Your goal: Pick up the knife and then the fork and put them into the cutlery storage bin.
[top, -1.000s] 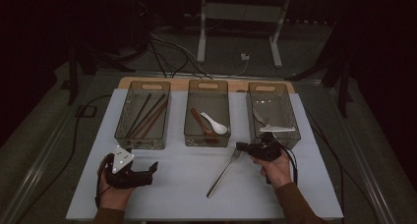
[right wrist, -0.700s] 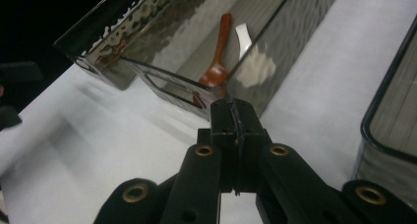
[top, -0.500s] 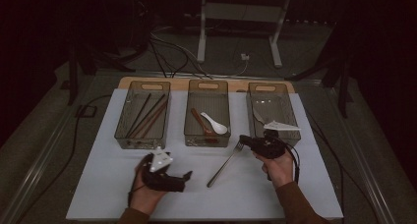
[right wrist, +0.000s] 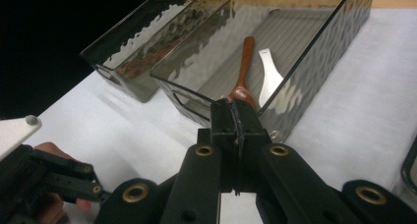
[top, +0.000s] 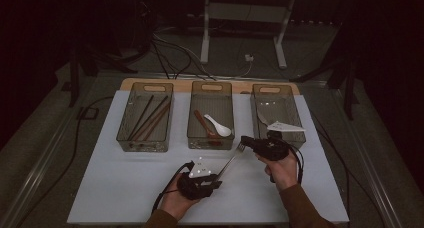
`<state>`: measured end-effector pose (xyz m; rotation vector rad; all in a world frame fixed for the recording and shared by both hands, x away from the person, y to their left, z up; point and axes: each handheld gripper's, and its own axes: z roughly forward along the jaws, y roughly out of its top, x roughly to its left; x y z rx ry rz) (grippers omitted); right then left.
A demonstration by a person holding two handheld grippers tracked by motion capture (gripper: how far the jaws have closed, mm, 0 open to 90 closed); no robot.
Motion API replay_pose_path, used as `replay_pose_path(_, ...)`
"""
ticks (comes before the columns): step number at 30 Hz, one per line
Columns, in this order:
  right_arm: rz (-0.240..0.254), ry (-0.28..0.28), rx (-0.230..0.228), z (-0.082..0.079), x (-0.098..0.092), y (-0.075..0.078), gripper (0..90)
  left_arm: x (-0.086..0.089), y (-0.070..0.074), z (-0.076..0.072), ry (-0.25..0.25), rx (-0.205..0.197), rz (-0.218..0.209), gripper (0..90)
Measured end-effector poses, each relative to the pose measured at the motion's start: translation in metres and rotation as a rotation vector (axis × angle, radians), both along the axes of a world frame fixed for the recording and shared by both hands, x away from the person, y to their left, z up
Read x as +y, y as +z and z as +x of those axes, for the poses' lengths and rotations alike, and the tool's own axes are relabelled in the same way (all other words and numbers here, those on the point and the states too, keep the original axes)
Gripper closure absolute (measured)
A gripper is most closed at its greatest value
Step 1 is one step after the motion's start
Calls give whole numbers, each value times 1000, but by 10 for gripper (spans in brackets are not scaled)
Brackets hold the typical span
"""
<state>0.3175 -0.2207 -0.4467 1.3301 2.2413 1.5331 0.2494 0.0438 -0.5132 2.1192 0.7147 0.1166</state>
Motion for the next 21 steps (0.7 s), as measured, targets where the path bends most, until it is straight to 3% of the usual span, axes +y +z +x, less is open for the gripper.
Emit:
replay_pose_path(4, 2, 16, 4, 1, 1, -2, 898, 1, -1, 1, 3, 13, 2, 786)
replay_pose_path(9, 39, 26, 16, 1, -2, -1, 876, 6, 1, 2, 36, 11, -20, 805)
replay_pose_path(13, 49, 34, 26, 1, -2, -3, 782, 3, 0, 1, 58, 1, -10, 811)
replay_pose_path(16, 49, 27, 35, 0, 1, -7, 646, 2, 0, 1, 82, -4, -7, 821)
replay_pose_path(17, 44, 19, 42, 0, 2, -8, 549, 2, 0, 1, 100, -10, -12, 890)
replay_pose_path(18, 63, 30, 57, 1, 2, -10, 600, 3, 1, 1, 110, -8, -19, 890)
replay_pose_path(21, 56, 41, 73, -2, 7, -15, 578, 3, 1, 2, 120, -6, -21, 890)
